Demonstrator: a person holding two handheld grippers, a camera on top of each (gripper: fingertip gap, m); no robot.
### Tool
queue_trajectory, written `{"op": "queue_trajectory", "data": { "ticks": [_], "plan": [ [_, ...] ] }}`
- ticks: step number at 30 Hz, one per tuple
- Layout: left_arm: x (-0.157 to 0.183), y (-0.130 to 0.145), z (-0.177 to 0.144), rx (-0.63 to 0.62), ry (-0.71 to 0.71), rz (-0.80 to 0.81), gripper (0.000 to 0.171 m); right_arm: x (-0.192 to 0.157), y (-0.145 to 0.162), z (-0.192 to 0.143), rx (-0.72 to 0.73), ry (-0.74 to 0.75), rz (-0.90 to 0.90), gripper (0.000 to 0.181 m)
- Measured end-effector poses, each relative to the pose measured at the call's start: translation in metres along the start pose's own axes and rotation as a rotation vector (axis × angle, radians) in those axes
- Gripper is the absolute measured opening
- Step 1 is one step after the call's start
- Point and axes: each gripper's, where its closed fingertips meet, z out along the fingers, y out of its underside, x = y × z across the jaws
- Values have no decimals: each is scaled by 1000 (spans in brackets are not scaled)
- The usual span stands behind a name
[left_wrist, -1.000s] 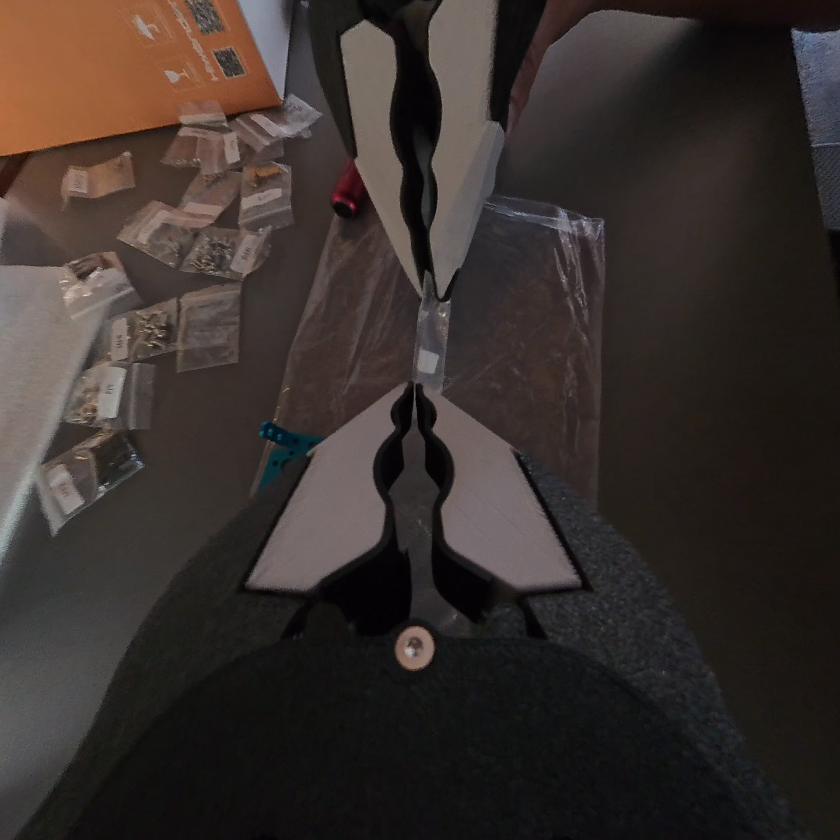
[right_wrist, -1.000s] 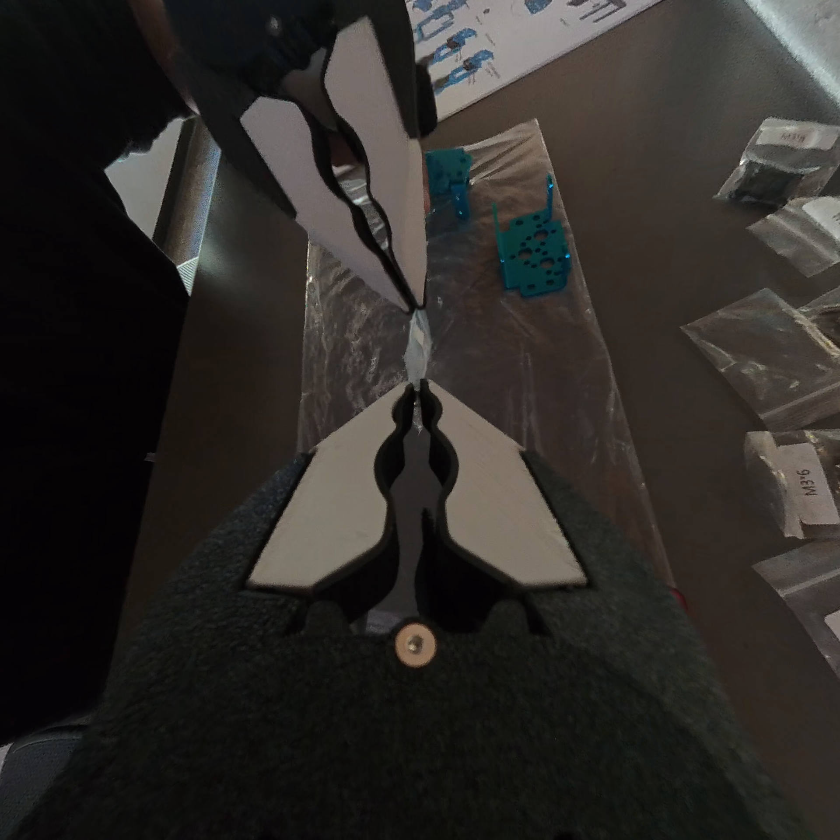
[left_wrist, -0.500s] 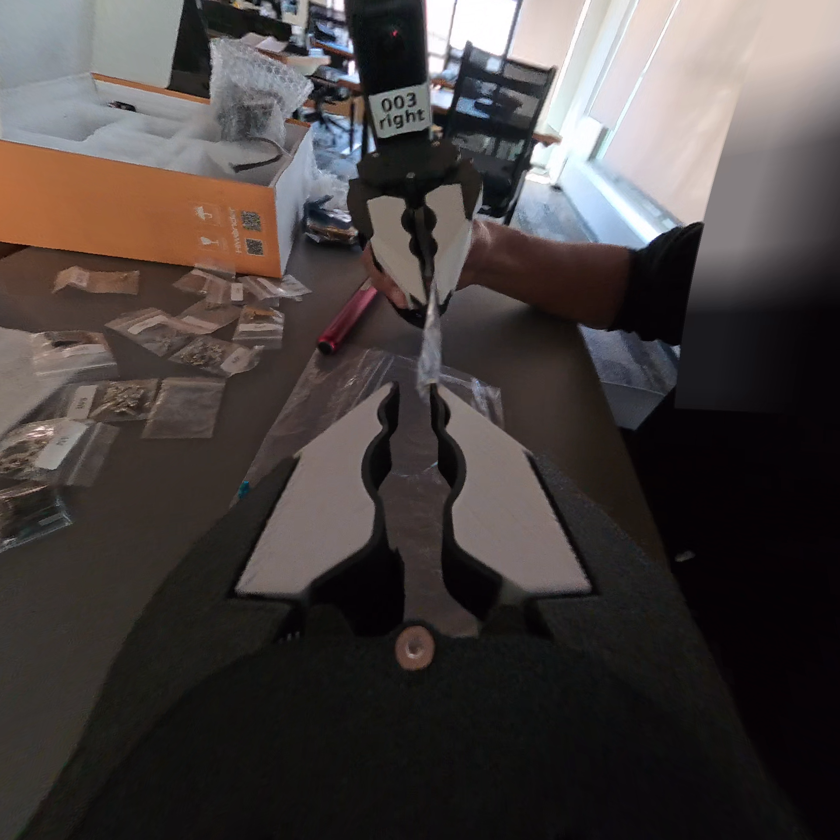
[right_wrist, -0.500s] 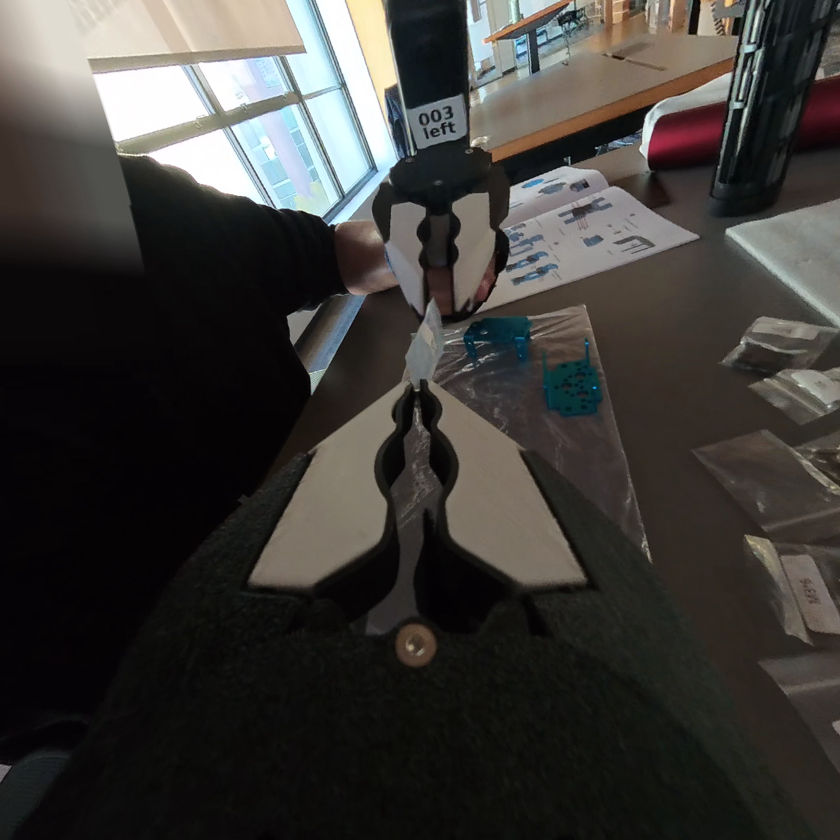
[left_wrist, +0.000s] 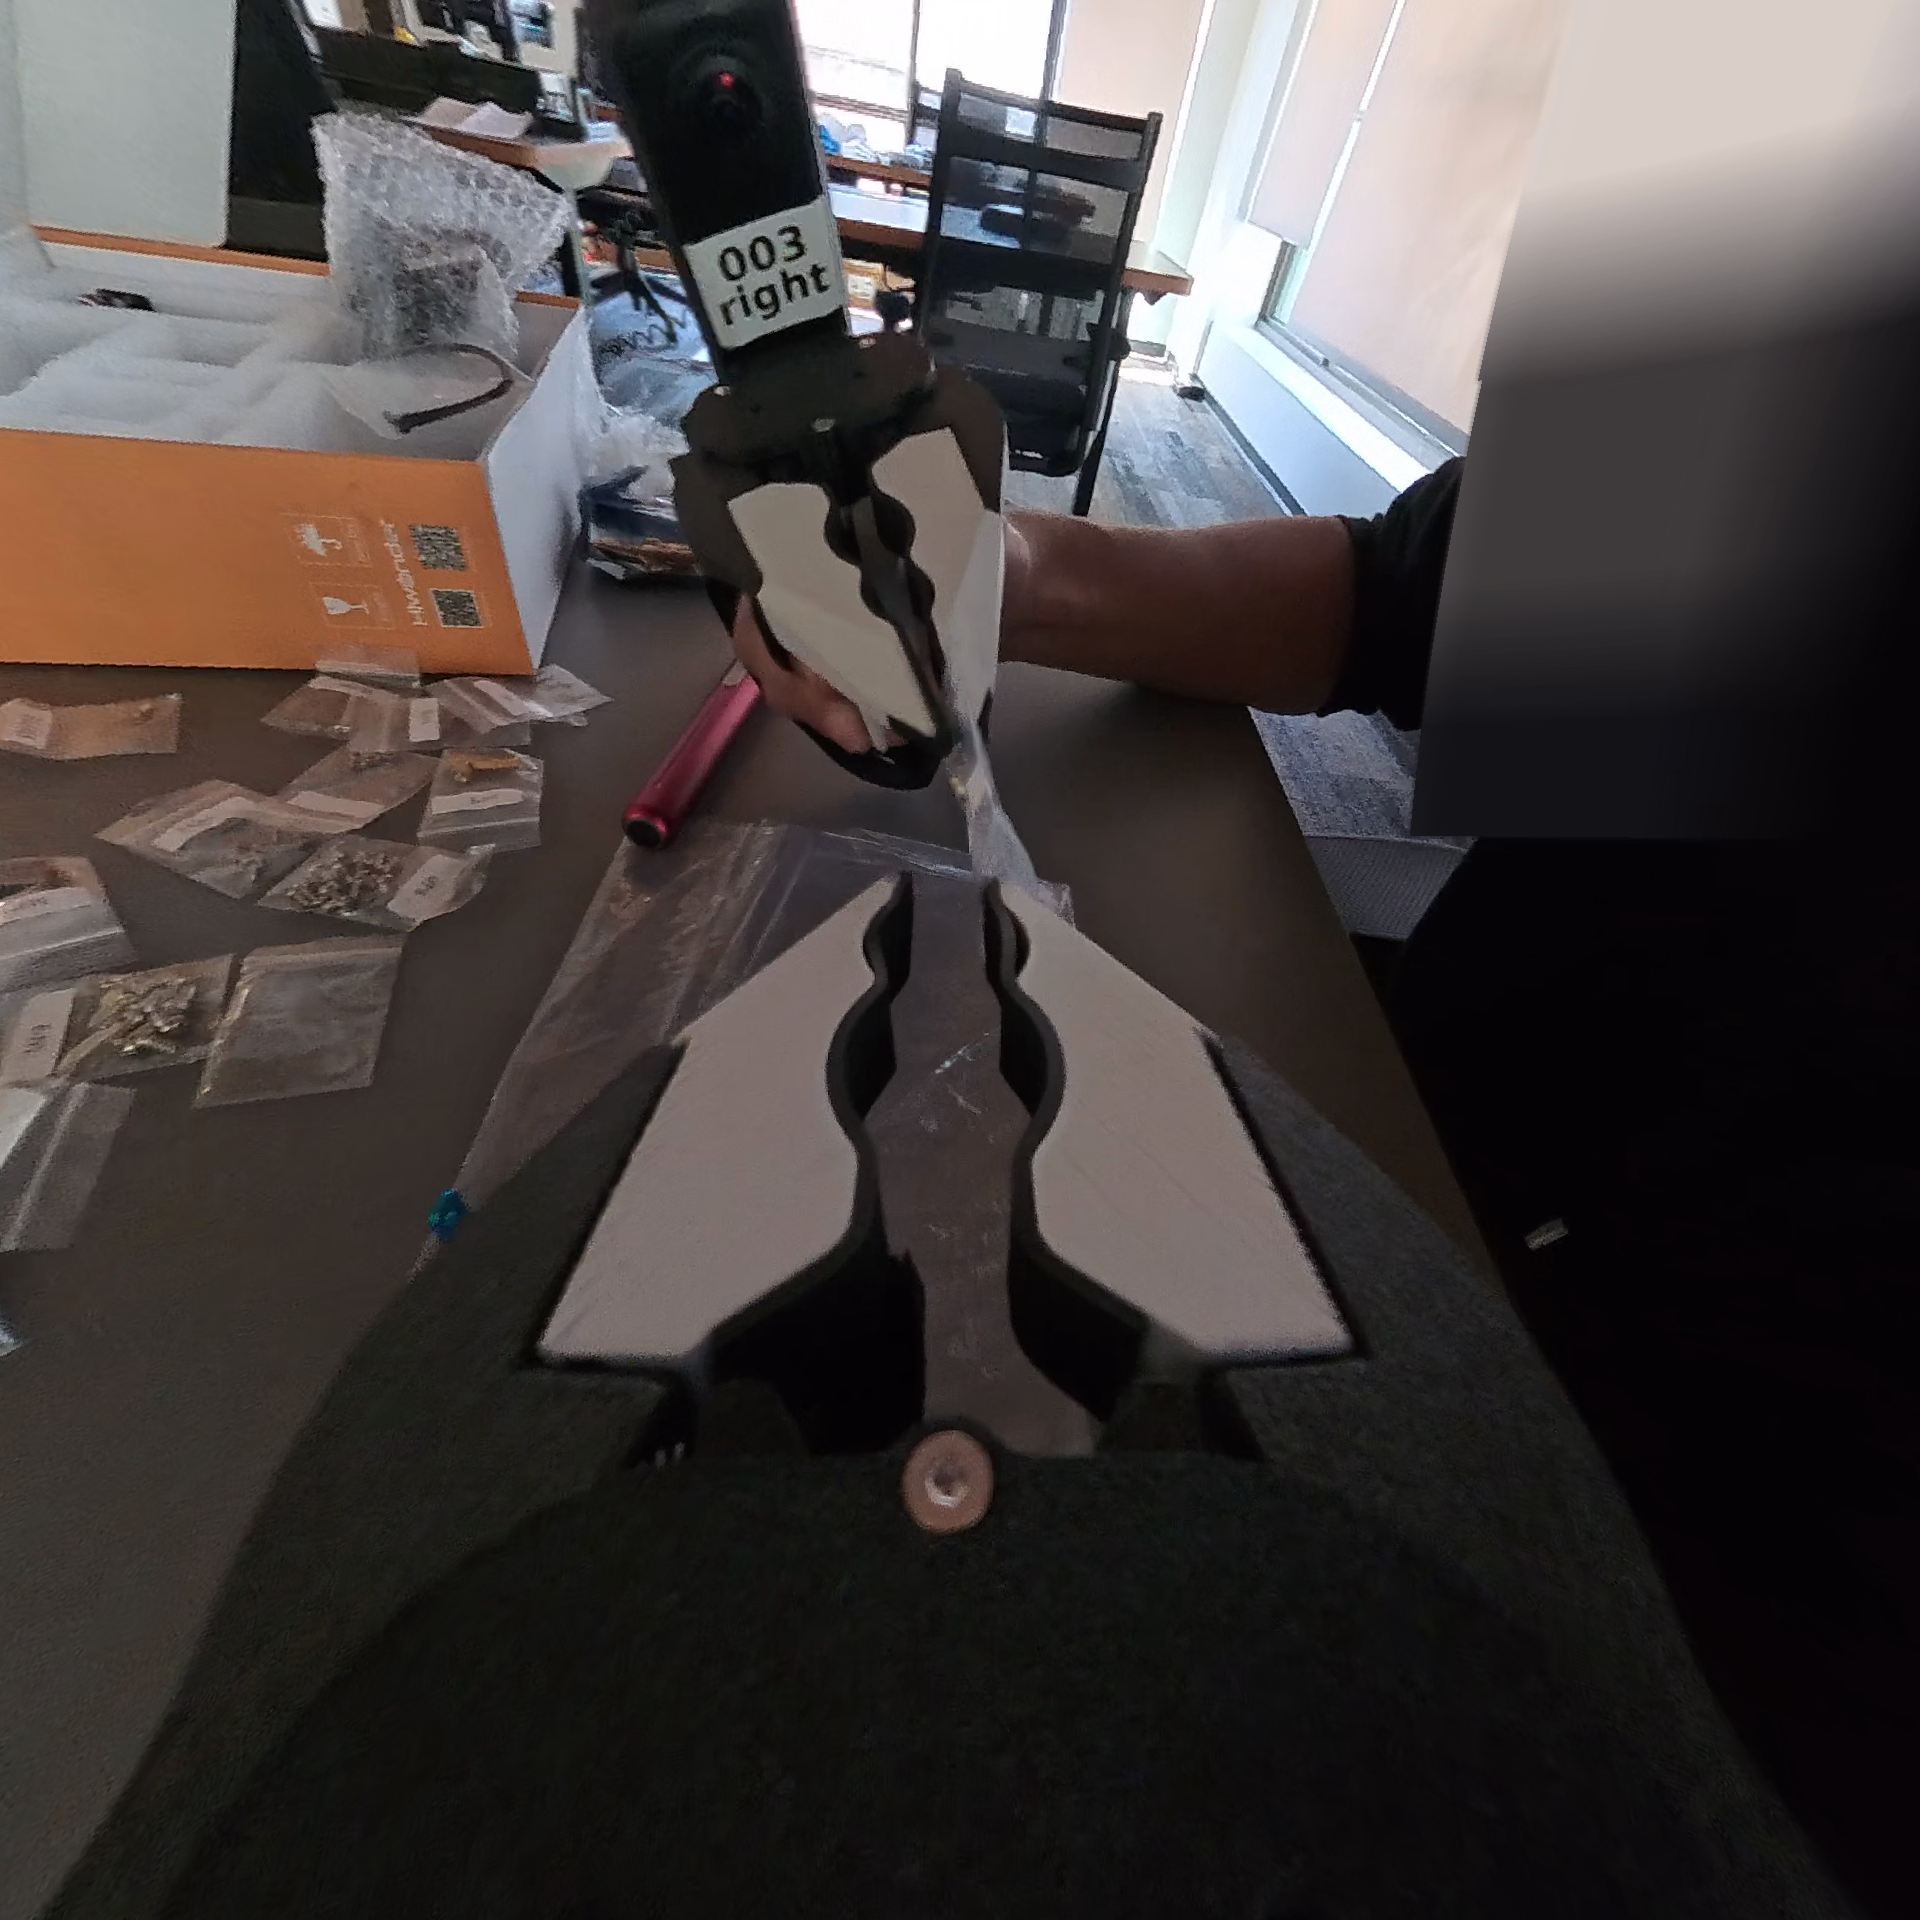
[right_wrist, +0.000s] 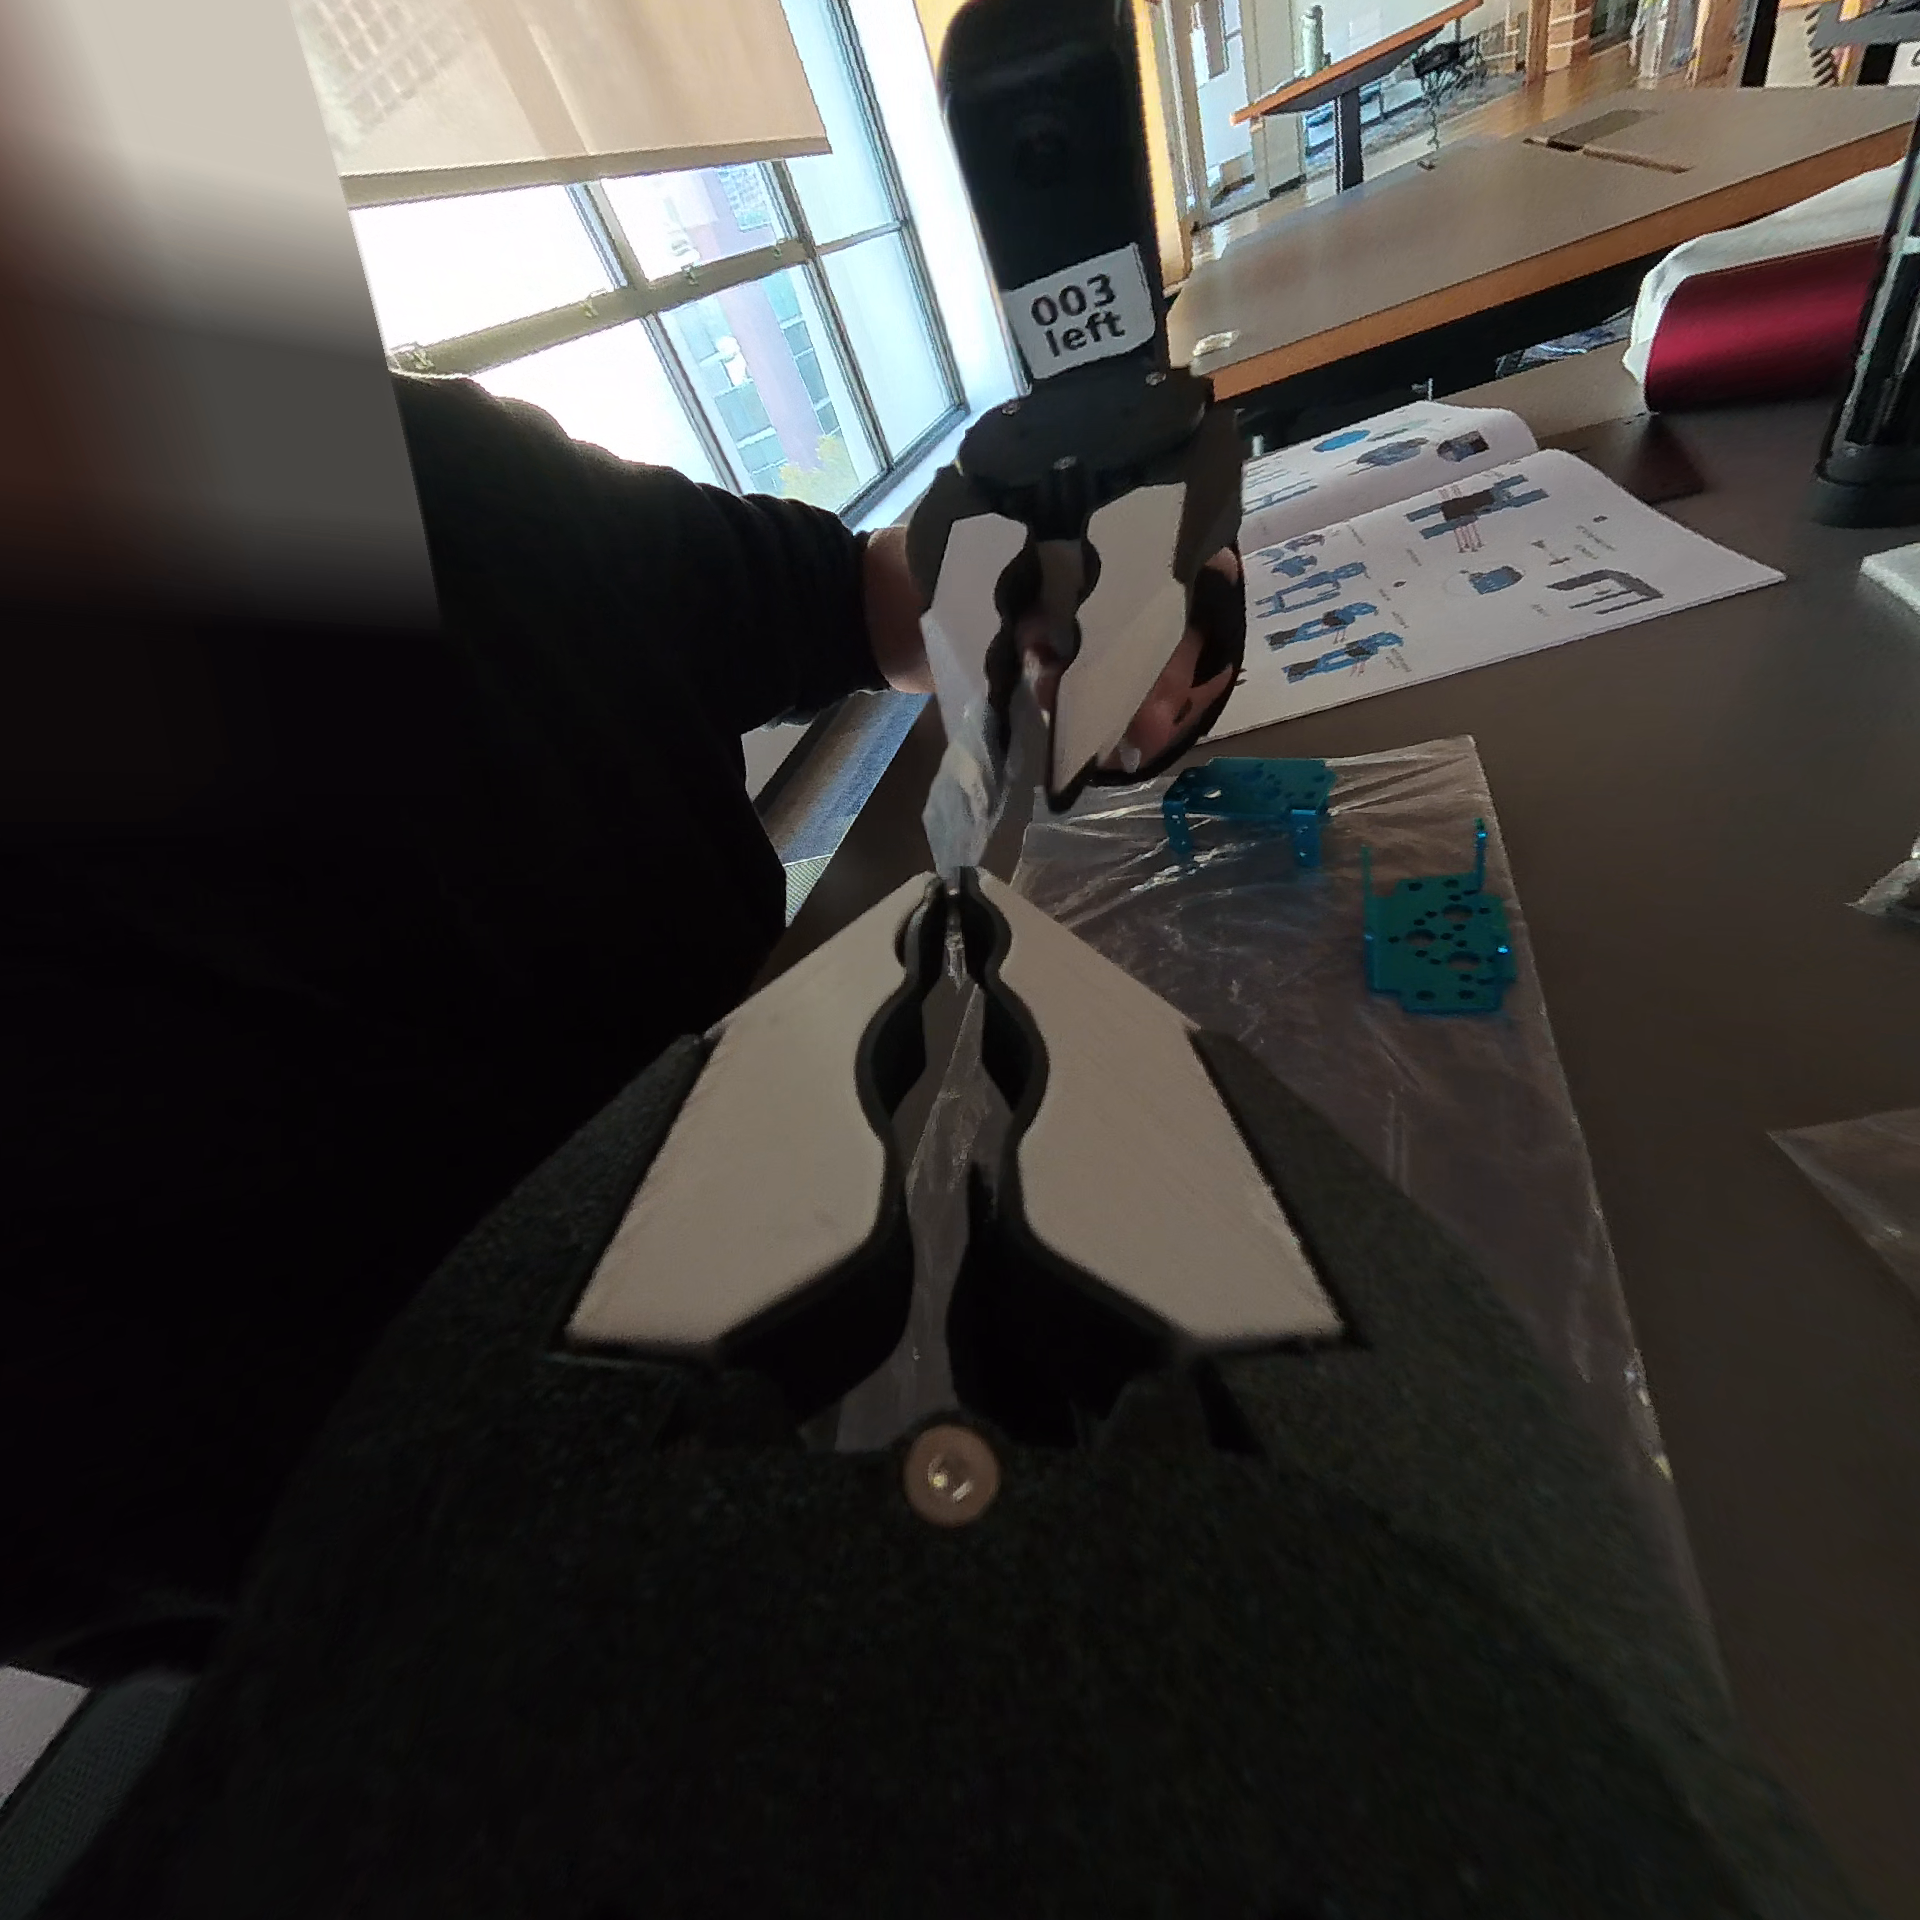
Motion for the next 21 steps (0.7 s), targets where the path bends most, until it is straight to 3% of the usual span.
{"op": "queue_trajectory", "data": {
  "ticks": [5,7,9,11,15,18,21],
  "plan": [
    [5,2,7,-8,14,-2,13,0,-1,9,4,17,7,1],
    [9,5,8,-26,43,3,0,1,-1,11,-9,41,1,1],
    [3,6,6,-34,-11,32,0,5,-2,7,-30,88,-28,2],
    [-6,-3,1,7,-59,15,0,10,-7,-1,-18,133,-36,1],
    [-5,-9,-1,68,-19,-52,0,10,-13,-2,37,115,7,2],
    [-3,-11,-1,118,14,-100,0,10,-8,-1,21,100,23,17],
    [-7,-13,-2,138,5,-121,0,10,-5,0,10,94,28,4]
  ]
}}
